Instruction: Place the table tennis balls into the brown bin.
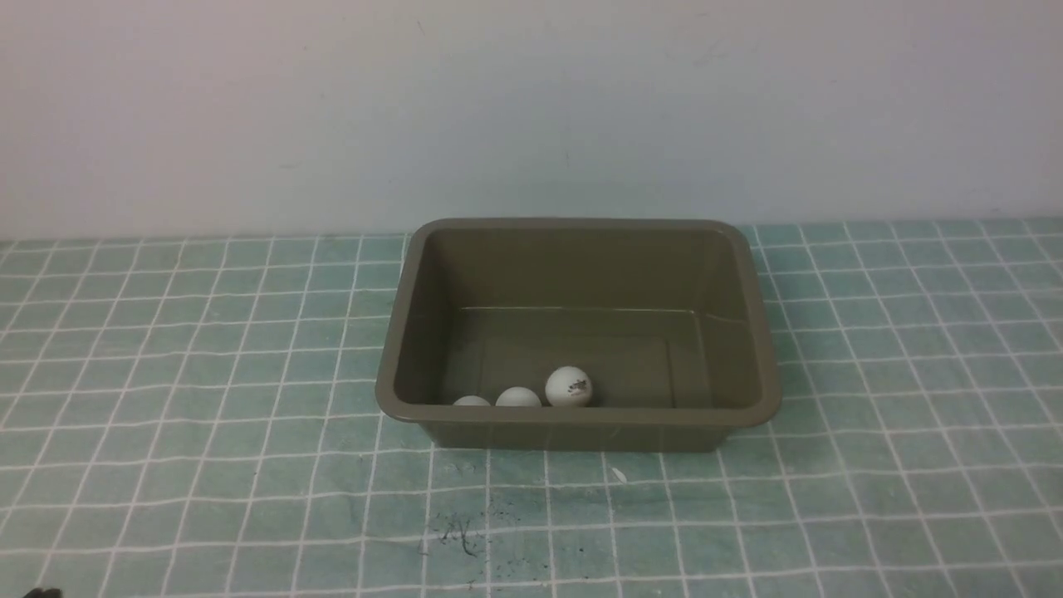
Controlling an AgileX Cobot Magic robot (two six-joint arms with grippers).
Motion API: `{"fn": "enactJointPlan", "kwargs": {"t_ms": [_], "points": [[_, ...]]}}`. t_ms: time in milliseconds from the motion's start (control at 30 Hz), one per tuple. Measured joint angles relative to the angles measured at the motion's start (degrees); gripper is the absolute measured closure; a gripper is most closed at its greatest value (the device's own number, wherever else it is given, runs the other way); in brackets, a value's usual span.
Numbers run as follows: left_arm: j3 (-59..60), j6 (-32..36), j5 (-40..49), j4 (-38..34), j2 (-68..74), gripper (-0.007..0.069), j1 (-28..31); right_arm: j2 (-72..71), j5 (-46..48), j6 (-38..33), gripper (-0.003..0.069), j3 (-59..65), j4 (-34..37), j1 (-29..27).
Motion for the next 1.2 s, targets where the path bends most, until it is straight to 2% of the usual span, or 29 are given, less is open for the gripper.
{"fn": "enactJointPlan", "kwargs": {"t_ms": [1200], "points": [[0.0,0.0,0.0,0.0,0.0,0.0629,0.0,0.0,-1.16,0.05,0.0673,0.22,0.0,0.0]]}}
